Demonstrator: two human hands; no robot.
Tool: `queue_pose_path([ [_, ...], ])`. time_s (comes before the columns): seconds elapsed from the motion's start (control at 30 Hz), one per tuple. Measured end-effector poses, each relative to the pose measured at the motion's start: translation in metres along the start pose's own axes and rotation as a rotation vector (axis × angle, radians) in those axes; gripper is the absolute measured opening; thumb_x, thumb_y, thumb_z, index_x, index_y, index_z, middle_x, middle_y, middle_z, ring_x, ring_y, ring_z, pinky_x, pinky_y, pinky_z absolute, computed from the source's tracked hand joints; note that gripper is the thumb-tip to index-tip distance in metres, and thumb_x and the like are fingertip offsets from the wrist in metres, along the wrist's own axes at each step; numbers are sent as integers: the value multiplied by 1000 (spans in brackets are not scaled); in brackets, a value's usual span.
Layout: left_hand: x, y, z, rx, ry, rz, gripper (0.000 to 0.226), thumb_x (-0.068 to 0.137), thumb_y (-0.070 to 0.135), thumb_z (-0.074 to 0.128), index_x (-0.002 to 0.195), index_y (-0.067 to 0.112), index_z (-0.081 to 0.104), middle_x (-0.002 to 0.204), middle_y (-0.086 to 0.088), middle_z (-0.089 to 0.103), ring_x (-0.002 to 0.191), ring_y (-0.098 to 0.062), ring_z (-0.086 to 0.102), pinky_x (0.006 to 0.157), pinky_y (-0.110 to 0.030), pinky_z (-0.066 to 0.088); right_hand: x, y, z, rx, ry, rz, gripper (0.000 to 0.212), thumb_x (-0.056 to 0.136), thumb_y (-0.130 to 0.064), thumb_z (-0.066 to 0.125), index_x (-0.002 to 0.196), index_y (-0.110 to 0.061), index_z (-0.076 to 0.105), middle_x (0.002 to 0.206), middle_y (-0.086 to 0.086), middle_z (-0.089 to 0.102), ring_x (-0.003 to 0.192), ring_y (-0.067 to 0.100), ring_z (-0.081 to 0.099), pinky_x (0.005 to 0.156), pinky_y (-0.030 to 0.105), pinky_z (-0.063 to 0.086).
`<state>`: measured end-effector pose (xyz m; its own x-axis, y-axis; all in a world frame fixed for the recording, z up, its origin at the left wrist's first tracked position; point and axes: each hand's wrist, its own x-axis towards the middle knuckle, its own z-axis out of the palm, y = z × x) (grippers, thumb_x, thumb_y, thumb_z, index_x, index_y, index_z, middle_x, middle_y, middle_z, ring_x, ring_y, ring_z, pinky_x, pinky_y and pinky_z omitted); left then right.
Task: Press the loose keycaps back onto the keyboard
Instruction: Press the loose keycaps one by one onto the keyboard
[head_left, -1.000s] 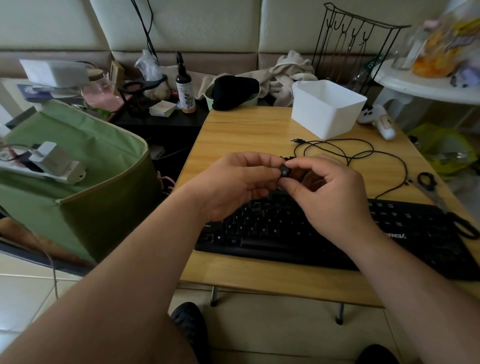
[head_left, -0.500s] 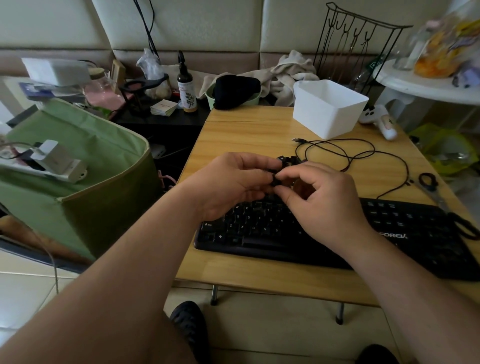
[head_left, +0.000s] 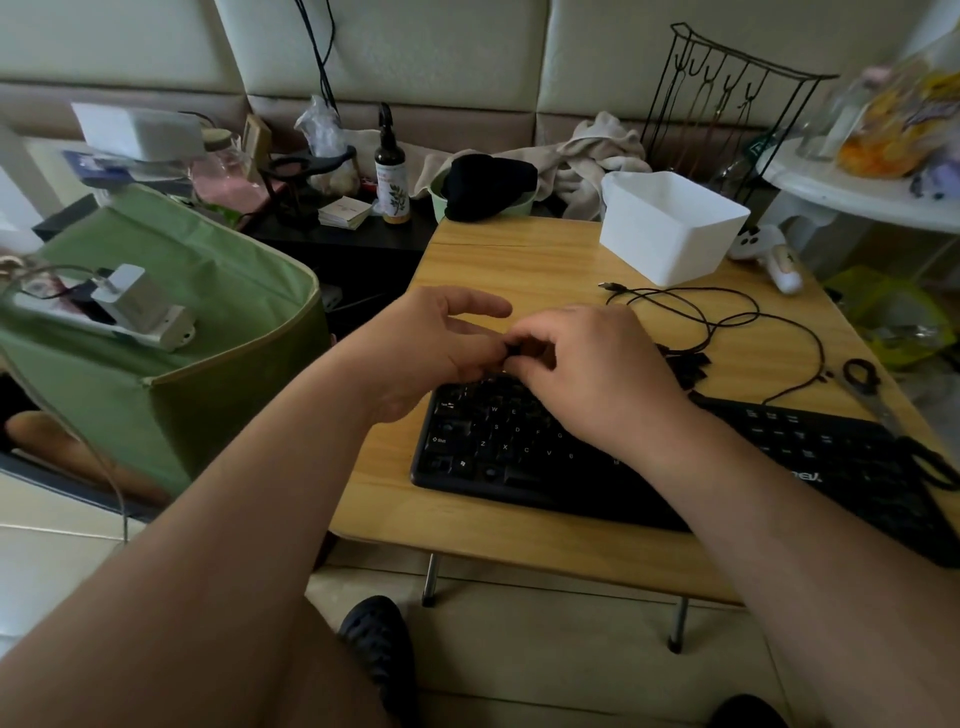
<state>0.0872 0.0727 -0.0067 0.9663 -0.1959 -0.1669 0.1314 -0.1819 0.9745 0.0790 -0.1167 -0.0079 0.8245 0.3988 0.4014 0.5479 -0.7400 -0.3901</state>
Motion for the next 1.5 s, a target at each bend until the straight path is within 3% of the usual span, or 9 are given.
queue_pose_path([
  [0.13, 0, -9, -9, 63, 1, -56, 54, 89, 4, 77, 138, 18, 60, 97, -10, 80, 86, -16, 74, 74, -24, 55, 16, -13, -3, -194, -256, 7, 14, 94, -36, 71, 106, -31, 75, 93, -5, 71, 90, 19, 63, 77, 38, 57],
  [0.3, 0, -12, -26, -30, 26, -108, 47, 92, 8, 77, 135, 19, 59, 98, -12, 79, 93, -17, 76, 78, -25, 60, 22, -11, 5, -129, -285, 97, 15, 93, -38, 73, 104, -28, 73, 89, -10, 67, 81, 11, 63, 71, 34, 56],
  [0.43, 4, -25, -40, 329, 211, -69, 31, 93, 25, 76, 123, 30, 70, 102, 0, 74, 98, -17, 70, 80, -33, 54, 19, -9, 16, -14, -399, 191, 18, 91, -40, 77, 104, -29, 75, 93, -14, 66, 82, 3, 61, 66, 20, 45],
  [0.53, 3, -29, -41, 433, 146, -106, 32, 88, 39, 81, 118, 37, 70, 100, 1, 70, 93, -17, 66, 77, -32, 49, 20, -9, 22, 12, -492, 231, 15, 91, -41, 77, 102, -32, 74, 94, -15, 65, 83, 1, 60, 64, 19, 41],
  [0.63, 1, -29, -36, 475, 64, -175, 45, 81, 45, 85, 122, 43, 66, 105, 2, 67, 99, -16, 64, 85, -35, 51, 23, -9, 25, 11, -561, 255, 9, 92, -39, 76, 100, -34, 76, 92, -14, 65, 82, 4, 61, 62, 22, 41],
  [0.8, 1, -30, -32, 498, 9, -209, 68, 78, 43, 88, 138, 42, 55, 109, 5, 62, 103, -15, 61, 88, -35, 49, 32, -12, 28, 24, -581, 288, 7, 90, -36, 78, 96, -32, 79, 92, -12, 68, 85, 7, 63, 67, 25, 47],
  [1.1, 9, -37, -33, 527, 41, -240, 81, 74, 45, 91, 143, 45, 49, 123, -2, 60, 112, -24, 61, 102, -47, 52, 28, -12, 36, 96, -476, 395, 4, 84, -31, 84, 82, -31, 81, 89, -13, 71, 86, 6, 64, 66, 23, 48],
  [1.4, 12, -37, -23, 550, 65, -237, 83, 76, 32, 90, 146, 38, 47, 124, -5, 61, 109, -26, 62, 100, -45, 53, 21, -16, 42, 117, -436, 464, 9, 86, -22, 80, 79, -27, 80, 86, -9, 72, 81, 7, 64, 60, 22, 46],
  [1.5, 13, -36, -26, 545, 66, -239, 77, 74, 36, 90, 141, 42, 52, 123, -3, 62, 109, -25, 62, 100, -45, 53, 18, -14, 40, 157, -437, 446, 8, 88, -26, 79, 81, -29, 80, 84, -11, 72, 81, 6, 64, 60, 22, 45],
])
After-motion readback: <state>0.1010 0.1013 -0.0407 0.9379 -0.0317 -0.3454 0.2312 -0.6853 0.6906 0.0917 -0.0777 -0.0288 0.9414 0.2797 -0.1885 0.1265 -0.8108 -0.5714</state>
